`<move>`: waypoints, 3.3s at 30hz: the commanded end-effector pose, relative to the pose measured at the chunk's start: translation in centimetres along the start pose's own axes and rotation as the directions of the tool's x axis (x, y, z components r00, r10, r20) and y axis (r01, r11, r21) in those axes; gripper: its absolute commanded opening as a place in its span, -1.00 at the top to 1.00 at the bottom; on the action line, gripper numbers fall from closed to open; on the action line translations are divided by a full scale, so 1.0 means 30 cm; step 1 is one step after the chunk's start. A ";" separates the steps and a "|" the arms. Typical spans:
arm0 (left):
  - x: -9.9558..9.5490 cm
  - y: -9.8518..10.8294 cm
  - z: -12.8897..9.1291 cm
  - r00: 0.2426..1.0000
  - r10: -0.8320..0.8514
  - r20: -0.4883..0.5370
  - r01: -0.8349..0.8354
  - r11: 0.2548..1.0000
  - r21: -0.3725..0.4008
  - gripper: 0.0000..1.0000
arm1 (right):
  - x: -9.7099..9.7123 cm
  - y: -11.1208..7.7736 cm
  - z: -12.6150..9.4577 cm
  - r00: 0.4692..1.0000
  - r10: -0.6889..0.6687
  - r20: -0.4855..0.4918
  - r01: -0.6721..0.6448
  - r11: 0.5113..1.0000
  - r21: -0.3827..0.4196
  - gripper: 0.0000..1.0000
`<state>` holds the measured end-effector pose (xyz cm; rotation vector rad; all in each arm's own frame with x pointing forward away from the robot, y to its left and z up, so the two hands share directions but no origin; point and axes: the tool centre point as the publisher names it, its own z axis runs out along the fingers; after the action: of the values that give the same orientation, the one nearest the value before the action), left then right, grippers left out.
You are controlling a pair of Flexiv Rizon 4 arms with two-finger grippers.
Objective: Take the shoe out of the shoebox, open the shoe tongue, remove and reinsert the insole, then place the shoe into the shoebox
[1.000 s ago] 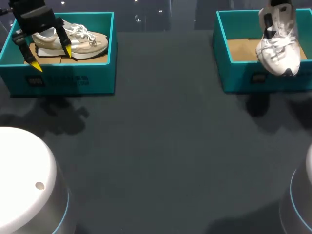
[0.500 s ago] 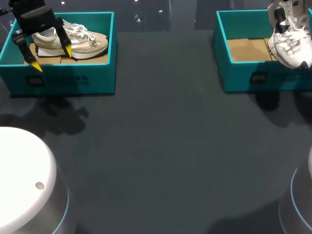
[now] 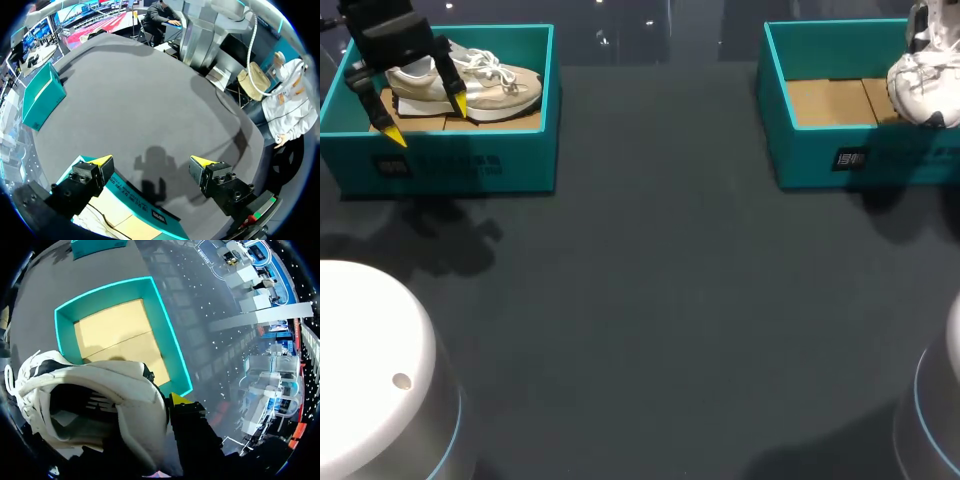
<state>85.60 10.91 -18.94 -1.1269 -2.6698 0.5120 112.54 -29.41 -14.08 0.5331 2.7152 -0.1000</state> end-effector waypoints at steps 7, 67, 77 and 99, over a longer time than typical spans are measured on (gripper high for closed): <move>0.003 0.000 -0.001 1.000 0.001 0.000 -0.001 1.000 -0.003 -1.00 | 0.037 -0.171 -0.020 0.737 0.652 0.178 -0.672 0.736 0.086 1.00; 0.003 0.000 -0.001 1.000 0.001 0.000 -0.001 1.000 -0.003 -1.00 | 0.252 -0.250 0.201 0.438 0.859 0.265 -0.895 0.445 0.038 1.00; 0.003 0.000 -0.001 1.000 0.001 0.000 -0.001 1.000 -0.003 -1.00 | 0.340 -0.279 0.283 0.408 0.877 0.252 -0.913 0.399 0.090 1.00; 0.003 0.000 -0.001 1.000 0.001 0.000 -0.001 1.000 -0.003 -1.00 | 0.466 -0.241 0.417 0.393 0.890 0.232 -0.919 0.370 0.135 1.00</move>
<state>85.60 10.92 -18.94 -1.1269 -2.6699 0.5120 102.00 -33.01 -30.37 1.9623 1.8861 -0.1608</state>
